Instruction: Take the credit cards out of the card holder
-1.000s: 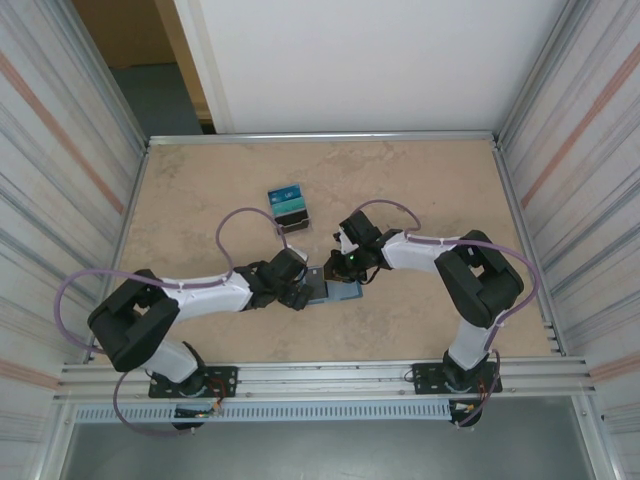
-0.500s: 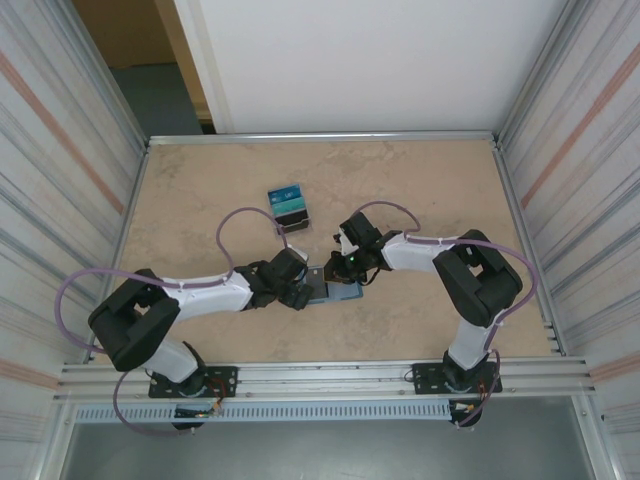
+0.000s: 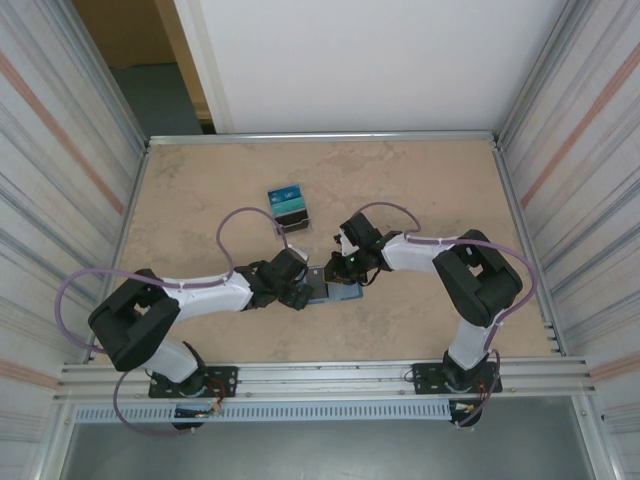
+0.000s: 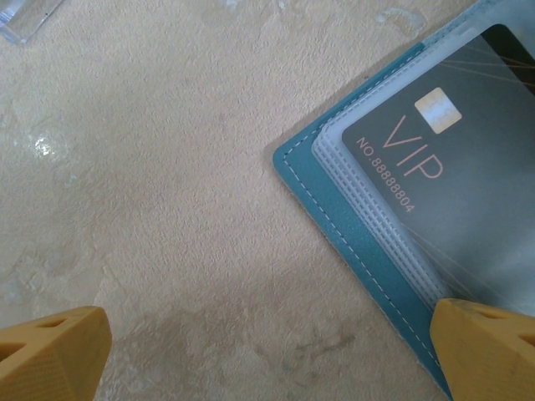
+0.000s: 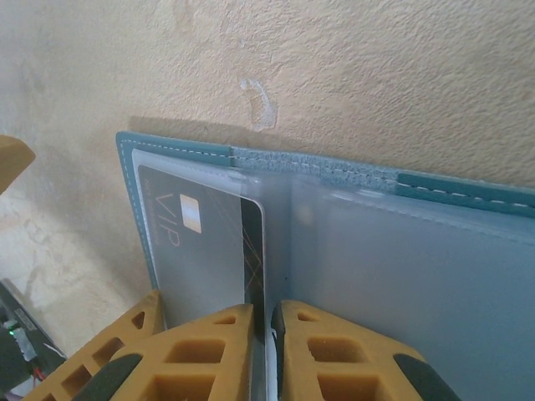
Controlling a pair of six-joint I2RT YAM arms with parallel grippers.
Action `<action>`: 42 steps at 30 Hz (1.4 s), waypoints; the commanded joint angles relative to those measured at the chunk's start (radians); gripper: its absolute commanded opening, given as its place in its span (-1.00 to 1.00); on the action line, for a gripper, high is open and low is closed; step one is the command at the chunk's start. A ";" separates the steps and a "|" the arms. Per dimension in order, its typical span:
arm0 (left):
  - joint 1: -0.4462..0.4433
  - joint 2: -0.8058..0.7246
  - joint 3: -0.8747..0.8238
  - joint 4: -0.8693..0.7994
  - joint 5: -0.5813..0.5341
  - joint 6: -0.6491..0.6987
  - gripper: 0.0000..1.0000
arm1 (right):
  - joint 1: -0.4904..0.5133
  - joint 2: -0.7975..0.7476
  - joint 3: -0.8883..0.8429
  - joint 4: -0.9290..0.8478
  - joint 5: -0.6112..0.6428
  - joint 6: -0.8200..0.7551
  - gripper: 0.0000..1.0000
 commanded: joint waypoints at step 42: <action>-0.025 0.007 0.043 -0.059 -0.036 0.021 0.97 | -0.064 -0.049 -0.012 -0.045 0.020 -0.008 -1.00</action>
